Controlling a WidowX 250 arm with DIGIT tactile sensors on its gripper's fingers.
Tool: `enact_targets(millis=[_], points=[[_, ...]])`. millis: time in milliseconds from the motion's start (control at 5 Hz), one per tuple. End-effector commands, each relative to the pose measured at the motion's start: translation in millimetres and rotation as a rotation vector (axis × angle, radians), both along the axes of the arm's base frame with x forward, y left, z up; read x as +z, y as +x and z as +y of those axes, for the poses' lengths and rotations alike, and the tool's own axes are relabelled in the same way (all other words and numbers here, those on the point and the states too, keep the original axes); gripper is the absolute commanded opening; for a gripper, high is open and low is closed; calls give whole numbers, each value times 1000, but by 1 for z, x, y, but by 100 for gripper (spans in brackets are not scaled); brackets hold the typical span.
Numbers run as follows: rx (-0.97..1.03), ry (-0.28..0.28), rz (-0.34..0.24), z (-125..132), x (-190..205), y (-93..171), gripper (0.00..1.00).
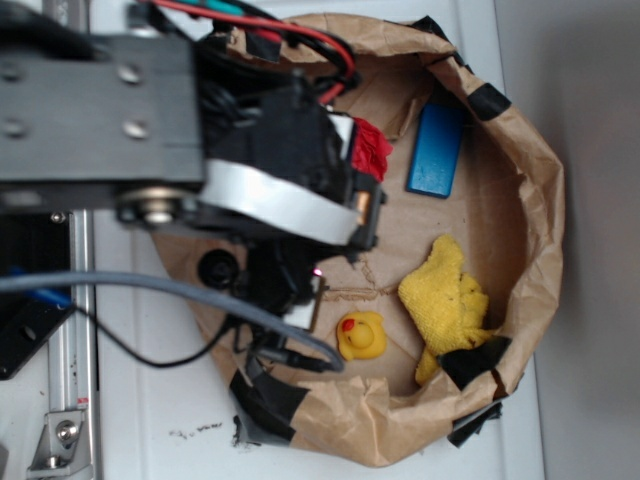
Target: Grab the yellow cloth.
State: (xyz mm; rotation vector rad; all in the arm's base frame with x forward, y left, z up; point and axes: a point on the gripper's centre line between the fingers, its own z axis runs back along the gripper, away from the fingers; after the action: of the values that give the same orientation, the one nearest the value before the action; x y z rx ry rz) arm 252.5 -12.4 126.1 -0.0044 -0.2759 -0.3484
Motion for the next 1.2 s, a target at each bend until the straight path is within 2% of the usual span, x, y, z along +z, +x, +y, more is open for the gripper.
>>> enact_targets(millis=[0, 200, 400, 600, 800, 1000], points=[[-286, 61, -100, -23, -23, 51, 100], [-310, 60, -120, -33, -34, 70, 100], [-375, 21, -134, -47, -43, 79, 100], [-491, 41, -152, -73, -47, 74, 100], [-557, 96, -93, -90, -63, 72, 100], [-588, 72, -81, -94, -71, 68, 100]])
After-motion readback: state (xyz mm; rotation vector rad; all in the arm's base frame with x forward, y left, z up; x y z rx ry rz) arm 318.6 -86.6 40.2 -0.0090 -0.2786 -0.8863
